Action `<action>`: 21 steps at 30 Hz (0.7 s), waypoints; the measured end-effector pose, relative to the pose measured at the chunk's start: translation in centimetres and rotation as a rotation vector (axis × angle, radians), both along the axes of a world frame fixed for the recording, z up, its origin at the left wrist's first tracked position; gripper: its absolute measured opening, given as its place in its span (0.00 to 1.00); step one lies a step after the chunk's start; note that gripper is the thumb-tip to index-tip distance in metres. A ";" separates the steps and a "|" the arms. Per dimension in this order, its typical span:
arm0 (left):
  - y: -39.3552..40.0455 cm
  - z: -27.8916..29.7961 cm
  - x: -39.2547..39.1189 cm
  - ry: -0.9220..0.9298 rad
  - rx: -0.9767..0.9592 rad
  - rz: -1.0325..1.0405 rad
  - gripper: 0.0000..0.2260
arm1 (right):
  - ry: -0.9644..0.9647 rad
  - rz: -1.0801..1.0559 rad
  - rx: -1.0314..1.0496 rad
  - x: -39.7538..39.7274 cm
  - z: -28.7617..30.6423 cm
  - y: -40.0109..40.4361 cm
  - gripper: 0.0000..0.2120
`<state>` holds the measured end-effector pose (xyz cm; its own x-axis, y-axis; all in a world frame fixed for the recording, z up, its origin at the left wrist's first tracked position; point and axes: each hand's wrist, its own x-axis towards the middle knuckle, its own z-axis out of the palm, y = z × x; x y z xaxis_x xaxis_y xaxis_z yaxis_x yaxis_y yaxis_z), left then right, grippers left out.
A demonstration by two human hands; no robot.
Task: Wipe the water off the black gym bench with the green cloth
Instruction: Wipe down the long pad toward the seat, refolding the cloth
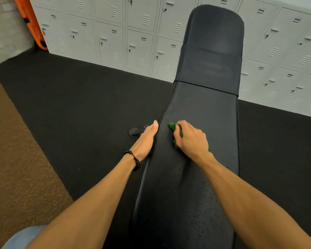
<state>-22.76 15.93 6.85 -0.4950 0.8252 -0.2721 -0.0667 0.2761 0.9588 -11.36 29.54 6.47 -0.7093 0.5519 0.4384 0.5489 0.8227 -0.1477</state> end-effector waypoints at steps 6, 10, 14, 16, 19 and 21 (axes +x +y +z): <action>2.5 2.1 1.4 0.209 -0.075 -0.054 0.29 | 0.072 -0.146 -0.085 2.6 0.2 2.6 0.10; 4.2 2.2 1.7 0.162 -0.058 -0.097 0.33 | 0.233 -0.275 -0.102 7.5 -0.6 4.6 0.08; 4.8 2.2 1.9 0.166 -0.046 -0.072 0.38 | 0.231 -0.266 -0.054 5.2 -2.0 2.3 0.15; 5.0 2.0 1.9 0.141 0.020 -0.069 0.41 | 0.153 -0.153 -0.011 3.2 -2.8 -0.2 0.19; 4.6 1.8 0.9 0.035 0.063 -0.040 0.45 | -0.054 0.209 0.134 1.6 -4.4 -4.4 0.21; 4.0 2.2 0.4 -0.020 0.072 -0.050 0.40 | -0.166 0.355 0.266 2.7 -5.1 -4.5 0.21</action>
<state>-22.35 19.89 9.03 -0.4478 0.8665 -0.2204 -0.0735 0.2100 0.9749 -8.71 25.03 1.35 -0.9062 0.1470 0.3965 0.2256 0.9611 0.1595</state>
